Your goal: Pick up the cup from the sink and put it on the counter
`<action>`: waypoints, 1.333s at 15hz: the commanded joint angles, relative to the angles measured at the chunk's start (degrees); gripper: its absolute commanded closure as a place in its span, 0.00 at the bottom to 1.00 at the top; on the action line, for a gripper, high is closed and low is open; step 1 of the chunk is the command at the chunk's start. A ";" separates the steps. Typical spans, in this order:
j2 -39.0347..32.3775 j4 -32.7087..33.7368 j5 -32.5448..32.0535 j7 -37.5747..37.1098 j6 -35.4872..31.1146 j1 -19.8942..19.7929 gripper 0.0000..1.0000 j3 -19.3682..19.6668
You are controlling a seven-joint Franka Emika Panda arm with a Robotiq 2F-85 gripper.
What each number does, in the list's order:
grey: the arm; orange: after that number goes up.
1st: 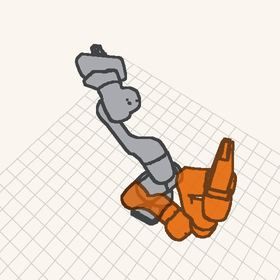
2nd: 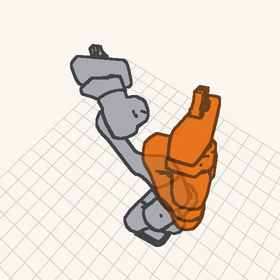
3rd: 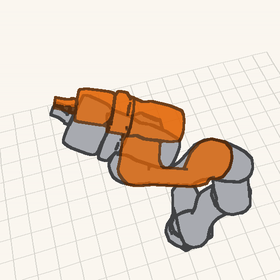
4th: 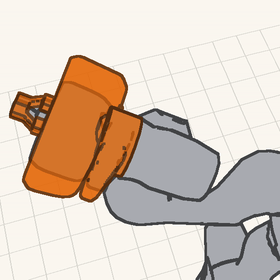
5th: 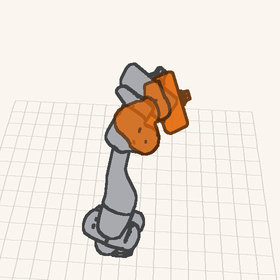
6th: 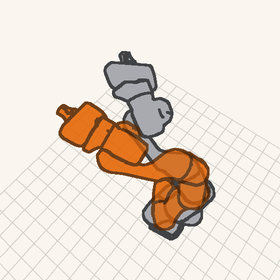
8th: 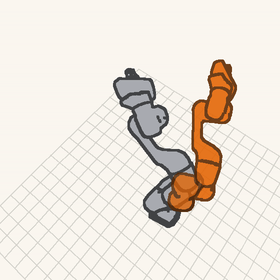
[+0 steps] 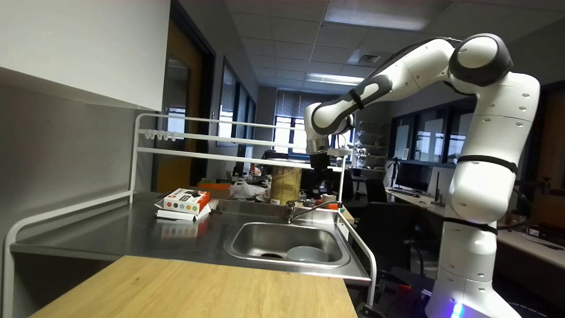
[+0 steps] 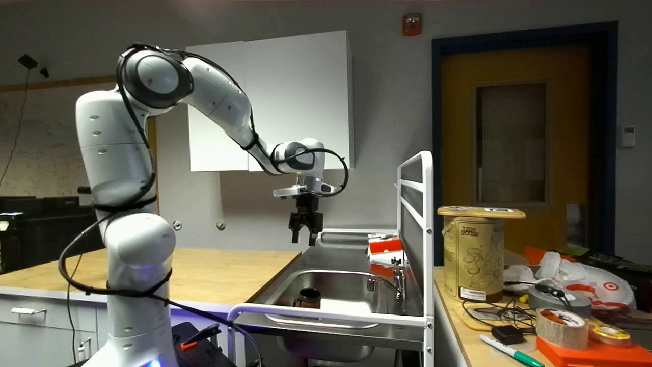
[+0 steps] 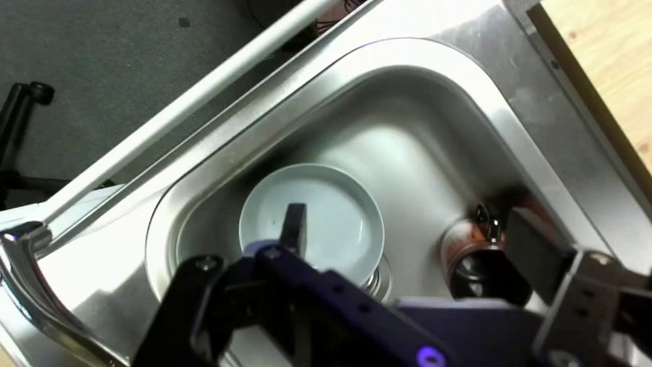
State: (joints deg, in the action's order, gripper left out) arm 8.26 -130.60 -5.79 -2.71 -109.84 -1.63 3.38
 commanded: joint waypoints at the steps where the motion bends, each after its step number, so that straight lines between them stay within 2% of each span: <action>1: -12.36 13.18 3.99 -4.61 0.98 -0.11 0.00 -0.70; 5: -22.47 22.81 8.53 -7.27 0.11 0.68 0.00 -1.49; 8: -27.65 26.96 7.57 -8.30 -0.07 1.97 0.00 -2.09; 14: -32.36 23.96 4.50 -4.49 0.07 3.92 0.00 -2.58; 20: -38.79 22.04 -0.60 -4.97 -1.74 5.85 0.00 -2.36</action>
State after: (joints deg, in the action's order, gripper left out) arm -28.12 -108.62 -4.01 -8.17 -111.04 3.56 1.01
